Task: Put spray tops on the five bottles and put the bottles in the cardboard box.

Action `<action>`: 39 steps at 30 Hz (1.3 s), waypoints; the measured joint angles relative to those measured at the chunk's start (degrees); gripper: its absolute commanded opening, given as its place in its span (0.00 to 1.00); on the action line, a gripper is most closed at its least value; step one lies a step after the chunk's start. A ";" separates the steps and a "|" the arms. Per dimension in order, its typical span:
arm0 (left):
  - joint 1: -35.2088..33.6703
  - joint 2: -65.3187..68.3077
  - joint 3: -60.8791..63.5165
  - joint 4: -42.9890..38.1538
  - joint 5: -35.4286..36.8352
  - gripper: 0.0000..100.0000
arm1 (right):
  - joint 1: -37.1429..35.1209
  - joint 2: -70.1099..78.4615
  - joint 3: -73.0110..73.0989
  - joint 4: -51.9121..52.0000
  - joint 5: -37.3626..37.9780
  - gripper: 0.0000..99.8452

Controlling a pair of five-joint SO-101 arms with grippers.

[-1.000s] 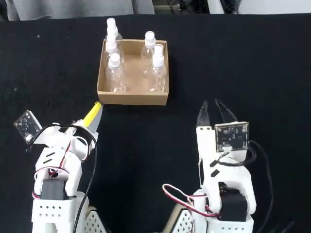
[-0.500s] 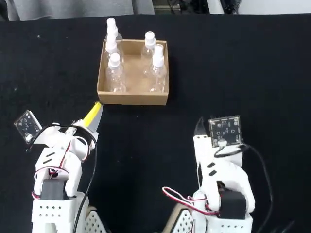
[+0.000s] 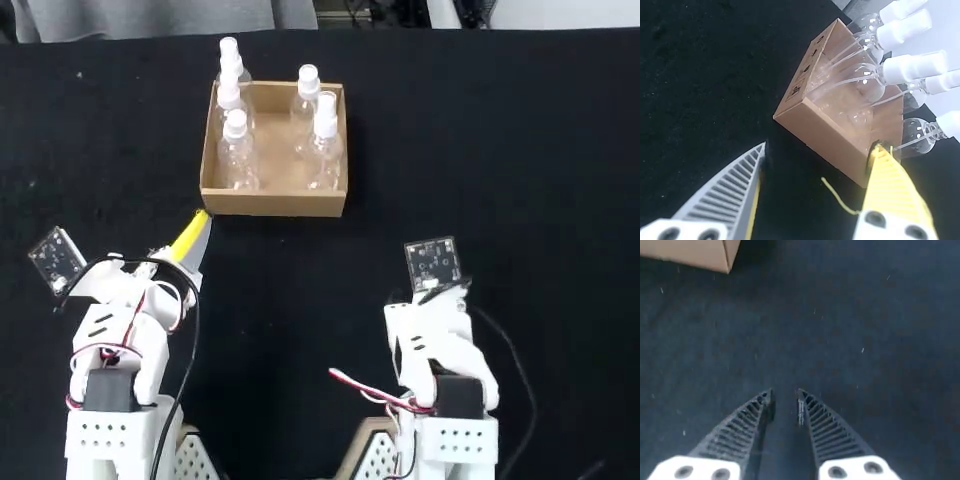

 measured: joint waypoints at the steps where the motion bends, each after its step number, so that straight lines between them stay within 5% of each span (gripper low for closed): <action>1: 0.00 0.00 0.00 0.00 0.00 0.31 | 0.00 0.00 0.00 0.00 -0.09 0.04; 9: 0.00 0.00 0.00 0.00 0.00 0.31 | 0.00 0.00 0.00 2.11 -12.48 0.04; 31: 0.00 0.09 1.32 -0.09 0.00 0.31 | 0.00 0.00 0.00 7.30 -13.80 0.04; 39: 0.00 0.09 -0.62 -0.09 -0.62 0.09 | 0.00 0.00 0.00 8.62 -13.80 0.04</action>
